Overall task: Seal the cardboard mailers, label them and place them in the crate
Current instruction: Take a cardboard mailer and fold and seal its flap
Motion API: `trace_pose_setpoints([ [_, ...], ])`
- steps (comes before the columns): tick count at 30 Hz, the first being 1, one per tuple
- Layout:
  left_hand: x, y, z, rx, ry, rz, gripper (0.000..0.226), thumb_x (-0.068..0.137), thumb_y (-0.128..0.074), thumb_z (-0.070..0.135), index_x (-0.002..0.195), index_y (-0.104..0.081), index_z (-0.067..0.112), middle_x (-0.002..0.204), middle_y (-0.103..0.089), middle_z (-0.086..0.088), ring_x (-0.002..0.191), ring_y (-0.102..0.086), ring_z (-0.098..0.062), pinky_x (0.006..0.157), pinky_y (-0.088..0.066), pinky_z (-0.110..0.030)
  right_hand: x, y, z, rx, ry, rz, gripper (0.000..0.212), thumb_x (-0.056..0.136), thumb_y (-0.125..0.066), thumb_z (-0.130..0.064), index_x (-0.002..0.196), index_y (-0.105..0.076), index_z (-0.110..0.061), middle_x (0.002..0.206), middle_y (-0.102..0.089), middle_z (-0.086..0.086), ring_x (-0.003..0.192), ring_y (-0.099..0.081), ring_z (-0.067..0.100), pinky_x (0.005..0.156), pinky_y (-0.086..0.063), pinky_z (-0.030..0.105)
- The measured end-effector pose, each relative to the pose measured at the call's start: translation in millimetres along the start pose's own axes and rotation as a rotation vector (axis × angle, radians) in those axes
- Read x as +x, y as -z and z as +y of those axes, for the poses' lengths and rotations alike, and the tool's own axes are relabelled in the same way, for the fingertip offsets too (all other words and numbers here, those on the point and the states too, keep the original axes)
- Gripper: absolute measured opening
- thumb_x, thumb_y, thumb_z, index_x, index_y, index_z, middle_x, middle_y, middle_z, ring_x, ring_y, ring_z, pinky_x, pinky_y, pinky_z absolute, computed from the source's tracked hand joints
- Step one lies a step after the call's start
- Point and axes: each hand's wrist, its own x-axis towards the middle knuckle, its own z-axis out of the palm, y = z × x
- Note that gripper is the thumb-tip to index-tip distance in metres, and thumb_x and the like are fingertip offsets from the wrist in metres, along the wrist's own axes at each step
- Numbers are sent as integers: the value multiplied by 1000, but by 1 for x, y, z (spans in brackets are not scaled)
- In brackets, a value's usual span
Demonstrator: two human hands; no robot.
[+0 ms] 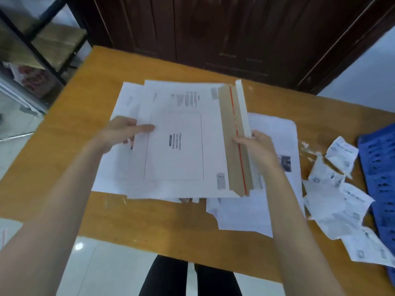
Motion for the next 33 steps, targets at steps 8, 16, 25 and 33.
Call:
trace_pose_setpoints([
  [8,7,-17,-25,90,-117,83,49,77,-72,48,76,-62,1,70,-55,-7,59,-46,-15,54,-35,-24,10,8,34,-32,93,-117,37,81,-72,-10,116,-59,-12,106,-69,4,91,-68,20,78,-57,34],
  [16,11,-35,-36,196,-170,217,53,72,-78,47,60,-41,11,56,-42,-4,48,-42,-17,48,-34,-24,7,6,68,-57,144,-140,34,86,-66,-7,118,-59,-17,103,-67,-3,90,-65,12,70,-52,24],
  [25,-16,-41,-38,279,-177,399,55,73,-74,53,58,-38,15,59,-40,-1,60,-40,-20,59,-27,-29,-18,3,70,-47,240,-104,25,87,-63,-5,109,-60,-17,96,-67,-5,87,-64,12,67,-52,23],
  [33,-48,-54,-59,340,-135,471,44,78,-68,55,80,-57,13,85,-55,1,84,-52,-21,71,-41,-33,-57,-2,94,-18,251,-71,27,87,-63,-8,113,-61,-16,104,-67,1,90,-64,15,66,-50,26],
])
